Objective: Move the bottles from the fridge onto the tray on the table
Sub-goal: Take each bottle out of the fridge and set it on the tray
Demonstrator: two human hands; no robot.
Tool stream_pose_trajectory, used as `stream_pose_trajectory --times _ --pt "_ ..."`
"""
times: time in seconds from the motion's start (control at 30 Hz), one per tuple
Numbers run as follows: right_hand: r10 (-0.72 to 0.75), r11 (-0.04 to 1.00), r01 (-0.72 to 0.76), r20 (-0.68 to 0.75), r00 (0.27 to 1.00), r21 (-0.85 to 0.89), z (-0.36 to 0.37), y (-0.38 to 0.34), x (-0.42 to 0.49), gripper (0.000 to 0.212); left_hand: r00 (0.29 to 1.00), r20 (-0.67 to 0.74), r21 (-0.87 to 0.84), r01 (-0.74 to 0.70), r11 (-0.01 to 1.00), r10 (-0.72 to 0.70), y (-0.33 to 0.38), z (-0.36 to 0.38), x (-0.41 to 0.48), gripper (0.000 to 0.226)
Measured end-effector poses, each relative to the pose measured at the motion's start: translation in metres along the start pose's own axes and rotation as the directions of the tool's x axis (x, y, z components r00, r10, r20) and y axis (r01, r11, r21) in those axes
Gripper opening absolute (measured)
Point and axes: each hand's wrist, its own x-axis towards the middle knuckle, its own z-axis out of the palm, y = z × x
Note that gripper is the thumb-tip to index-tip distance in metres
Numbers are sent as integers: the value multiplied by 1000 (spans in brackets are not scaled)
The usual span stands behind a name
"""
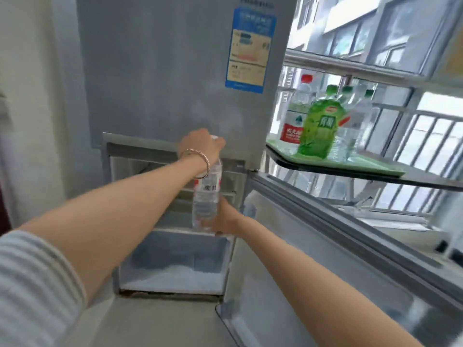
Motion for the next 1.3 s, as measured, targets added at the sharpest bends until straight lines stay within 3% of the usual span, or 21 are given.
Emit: stream_pose_trajectory --times 0.17,0.23,0.3,0.4,0.5,0.6,0.73,1.07,1.13,1.23,1.3 --pt "-26 972 97 -314 949 212 -59 8 -42 75 953 -192 -185 -268 946 233 88 -23 -22 34" --pt "-30 968 136 -443 896 210 -84 6 -55 69 909 -253 -253 -392 885 330 115 -30 -27 38" --pt "-49 968 177 -556 830 178 -109 4 -61 77 874 -273 -329 -478 815 403 143 -33 -28 42" --pt "14 968 161 -679 734 195 -147 3 -72 80 865 -224 -445 -500 743 449 173 -23 -27 62" --pt "48 974 142 -774 631 176 -189 7 -76 89 896 -104 -460 -429 777 433 186 2 -28 63" --pt "72 990 54 -797 599 129 -227 20 -74 86 900 66 -531 -334 779 432 196 31 -27 46" --pt "82 997 -49 -819 567 66 -268 52 -71 86 844 202 -552 -322 769 497 220 68 -26 26" --pt "245 948 -303 -821 516 93 -358 137 -14 66 730 343 -619 -298 727 591 296 165 8 45" --pt "284 940 -319 -795 535 121 -368 150 -6 69 712 369 -628 -283 725 597 304 182 11 48" --pt "292 940 -326 -723 626 98 -387 186 10 74 707 397 -622 -261 738 585 312 204 12 52" --pt "286 946 -311 -689 666 92 -399 200 16 53 705 412 -617 -250 746 577 315 211 12 54"
